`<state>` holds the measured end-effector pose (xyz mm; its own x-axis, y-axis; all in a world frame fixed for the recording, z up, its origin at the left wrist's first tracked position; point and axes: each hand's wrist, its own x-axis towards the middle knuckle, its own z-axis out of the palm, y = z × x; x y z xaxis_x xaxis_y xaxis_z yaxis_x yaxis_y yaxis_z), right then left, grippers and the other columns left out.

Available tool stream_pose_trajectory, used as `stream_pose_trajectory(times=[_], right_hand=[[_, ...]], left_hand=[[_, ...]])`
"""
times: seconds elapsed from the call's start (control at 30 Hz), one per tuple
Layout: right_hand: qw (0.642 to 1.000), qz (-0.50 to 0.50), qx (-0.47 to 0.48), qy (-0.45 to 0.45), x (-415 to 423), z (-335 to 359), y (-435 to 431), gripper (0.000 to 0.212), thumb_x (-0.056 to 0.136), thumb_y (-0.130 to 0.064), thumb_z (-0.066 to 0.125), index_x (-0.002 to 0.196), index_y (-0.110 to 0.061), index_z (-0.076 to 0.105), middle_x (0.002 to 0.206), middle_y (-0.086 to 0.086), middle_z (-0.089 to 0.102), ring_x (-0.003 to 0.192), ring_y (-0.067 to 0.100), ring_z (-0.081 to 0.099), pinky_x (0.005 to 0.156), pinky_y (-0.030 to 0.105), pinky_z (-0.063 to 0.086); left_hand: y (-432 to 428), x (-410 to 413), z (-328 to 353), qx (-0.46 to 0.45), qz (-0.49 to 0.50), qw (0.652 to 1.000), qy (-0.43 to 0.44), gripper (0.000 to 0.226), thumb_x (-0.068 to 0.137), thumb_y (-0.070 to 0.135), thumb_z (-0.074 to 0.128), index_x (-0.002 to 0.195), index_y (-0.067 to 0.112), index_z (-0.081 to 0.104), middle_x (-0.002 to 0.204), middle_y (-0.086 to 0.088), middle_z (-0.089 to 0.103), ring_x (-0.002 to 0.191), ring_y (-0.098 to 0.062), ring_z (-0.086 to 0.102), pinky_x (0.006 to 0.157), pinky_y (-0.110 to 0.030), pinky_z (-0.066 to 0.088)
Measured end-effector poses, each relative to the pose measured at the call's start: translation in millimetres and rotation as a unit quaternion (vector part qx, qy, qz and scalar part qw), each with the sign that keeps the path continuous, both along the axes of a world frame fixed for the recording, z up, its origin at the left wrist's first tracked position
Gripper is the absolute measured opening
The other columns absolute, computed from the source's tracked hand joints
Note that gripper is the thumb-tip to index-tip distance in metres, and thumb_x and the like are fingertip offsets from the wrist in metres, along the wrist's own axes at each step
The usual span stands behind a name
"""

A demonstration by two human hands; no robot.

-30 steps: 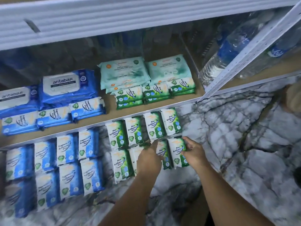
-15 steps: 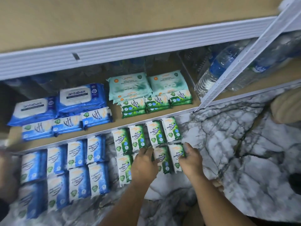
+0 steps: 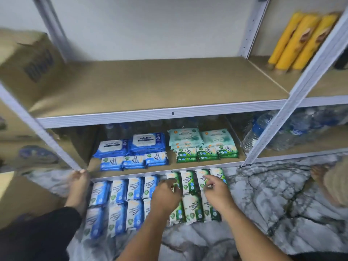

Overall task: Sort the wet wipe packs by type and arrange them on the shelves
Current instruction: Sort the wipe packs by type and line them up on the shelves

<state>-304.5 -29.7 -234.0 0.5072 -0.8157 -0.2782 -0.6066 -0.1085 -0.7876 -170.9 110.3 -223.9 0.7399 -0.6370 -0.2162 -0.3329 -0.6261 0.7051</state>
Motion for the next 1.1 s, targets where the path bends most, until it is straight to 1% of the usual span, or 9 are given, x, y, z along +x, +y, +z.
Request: stream_pose_trajectory(times=[0.07,0.27,0.37,0.43,0.53,0.7,0.8,0.97,1.1], right_hand=[[1.0,0.008,-0.013,-0.014,9.0,25.2,10.8,0.036,0.091,-0.007,0.063,0.12,-0.028,0.067,0.098,-0.002,0.062,0.067,0.019,0.057,0.066,0.036,0.053],[0.997,0.077,-0.026,-0.016,35.4,75.4,28.3,0.038,0.097,-0.01,0.056,0.126,-0.034,0.058,0.101,-0.003,0.064,0.058,0.009,0.051,0.043,0.016,0.039],[0.995,0.096,-0.029,-0.007,57.1,81.9,27.0,0.042,0.095,-0.011,0.058,0.132,-0.03,0.06,0.098,-0.003,0.067,0.076,0.015,0.064,0.062,0.025,0.056],[0.995,0.102,-0.022,-0.002,73.4,81.3,22.9,0.041,0.094,-0.013,0.059,0.131,-0.03,0.061,0.097,-0.004,0.067,0.082,0.015,0.066,0.074,0.031,0.057],[0.994,0.106,-0.015,-0.007,96.3,81.7,15.5,0.039,0.094,-0.013,0.059,0.128,-0.03,0.063,0.095,-0.006,0.067,0.076,0.013,0.063,0.064,0.024,0.051],[0.996,0.091,0.003,-0.013,161.0,60.9,-4.7,0.038,0.095,-0.015,0.056,0.128,-0.031,0.062,0.103,-0.011,0.065,0.097,0.01,0.064,0.074,0.025,0.047],[0.997,0.074,0.033,-0.014,202.8,35.9,-21.2,0.04,0.096,-0.017,0.059,0.134,-0.028,0.058,0.106,-0.01,0.066,0.093,0.001,0.059,0.078,0.024,0.044],[0.994,0.025,0.099,-0.04,263.2,-15.0,-47.4,0.053,0.091,-0.015,0.068,0.142,-0.021,0.055,0.092,-0.014,0.069,0.082,0.009,0.063,0.08,0.026,0.045],[0.993,0.043,0.104,-0.028,306.3,-54.5,-66.4,0.06,0.082,-0.028,0.07,0.14,-0.034,0.055,0.119,-0.006,0.07,0.103,0.017,0.067,0.093,0.033,0.053]], left_hand=[[12.4,9.1,18.1,-0.017,0.019,1.0,0.009,0.044,0.086,0.038,0.047,0.123,0.026,0.068,0.107,-0.002,0.072,0.087,-0.021,0.067,0.08,-0.032,0.056],[39.0,30.2,42.9,-0.086,0.066,0.992,0.07,0.031,0.097,0.021,0.051,0.124,0.023,0.066,0.081,0.005,0.072,0.067,-0.015,0.069,0.062,-0.03,0.058],[39.8,41.0,39.7,-0.099,0.085,0.988,0.086,0.032,0.099,0.024,0.052,0.129,0.023,0.063,0.09,0.0,0.072,0.063,-0.015,0.066,0.055,-0.025,0.052],[36.8,54.2,36.9,-0.11,0.093,0.986,0.089,0.037,0.099,0.027,0.052,0.135,0.022,0.06,0.11,-0.003,0.071,0.075,-0.019,0.068,0.066,-0.028,0.054],[30.2,82.3,39.4,-0.116,0.106,0.983,0.09,0.042,0.098,0.029,0.051,0.14,0.024,0.054,0.13,-0.002,0.063,0.093,-0.02,0.067,0.077,-0.029,0.05],[11.8,151.6,29.3,-0.105,0.117,0.983,0.098,0.04,0.098,0.026,0.054,0.138,0.024,0.053,0.125,0.001,0.063,0.083,-0.016,0.066,0.069,-0.029,0.051],[0.4,195.4,9.8,-0.089,0.134,0.982,0.096,0.043,0.099,0.026,0.054,0.141,0.022,0.05,0.127,0.0,0.062,0.075,-0.006,0.06,0.064,-0.018,0.044],[-30.0,263.6,-37.0,-0.071,0.185,0.974,0.108,0.039,0.094,0.036,0.056,0.129,0.021,0.055,0.115,-0.002,0.066,0.098,-0.025,0.064,0.078,-0.028,0.043],[-56.1,295.7,-72.1,-0.066,0.202,0.973,0.092,0.05,0.096,0.041,0.058,0.143,0.024,0.049,0.129,0.002,0.06,0.106,-0.02,0.059,0.081,-0.023,0.037]])
